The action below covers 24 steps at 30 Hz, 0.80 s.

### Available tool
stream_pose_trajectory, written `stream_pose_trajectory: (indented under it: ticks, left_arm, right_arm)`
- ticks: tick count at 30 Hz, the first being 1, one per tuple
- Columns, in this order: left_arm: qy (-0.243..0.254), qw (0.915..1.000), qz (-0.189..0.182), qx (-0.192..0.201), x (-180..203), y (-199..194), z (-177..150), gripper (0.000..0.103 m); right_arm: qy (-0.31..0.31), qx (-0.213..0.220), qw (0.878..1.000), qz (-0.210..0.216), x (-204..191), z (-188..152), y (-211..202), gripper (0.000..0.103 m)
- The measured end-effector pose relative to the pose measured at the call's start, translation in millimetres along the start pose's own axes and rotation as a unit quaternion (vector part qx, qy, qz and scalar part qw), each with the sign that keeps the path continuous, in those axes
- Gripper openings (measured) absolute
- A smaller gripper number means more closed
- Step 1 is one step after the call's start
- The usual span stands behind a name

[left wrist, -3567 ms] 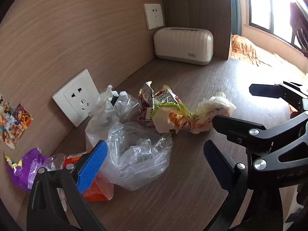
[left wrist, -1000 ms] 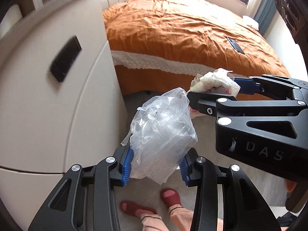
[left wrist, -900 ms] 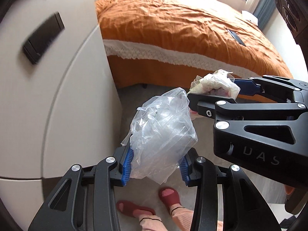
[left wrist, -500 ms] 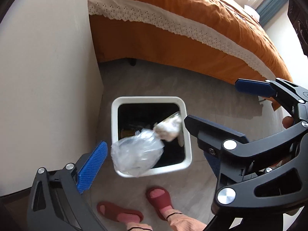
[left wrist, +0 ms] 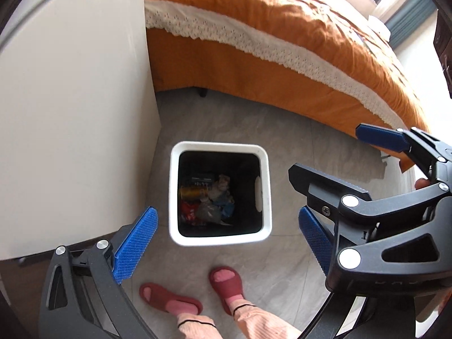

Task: Collect trash
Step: 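Raise both open grippers back toward the desk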

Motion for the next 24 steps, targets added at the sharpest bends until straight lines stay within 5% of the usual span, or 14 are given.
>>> stream_pose_trajectory:
  ticks: [12,24]
  left_arm:
    - [0.027,0.997,0.011,0.071,78,-124,26,0.098]
    - [0.008,0.981,0.111,0.159,91,-258,23,0.098]
  right_arm:
    - [0.032,0.087,0.995,0.039,24,25,-150,0.098]
    - [-0.033,0.201,0.973,0.111,-15,55,-285,0.098]
Point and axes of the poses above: each gripper's, at about its wrist camera, not at the fingertips, and y roughly the way its jaws point, x to its right, z to its top, the point moved 9 cm from there along y, roughly the way its jaws point, and after that the axes turned 15 degrees about -z, right-handed, at the moved point
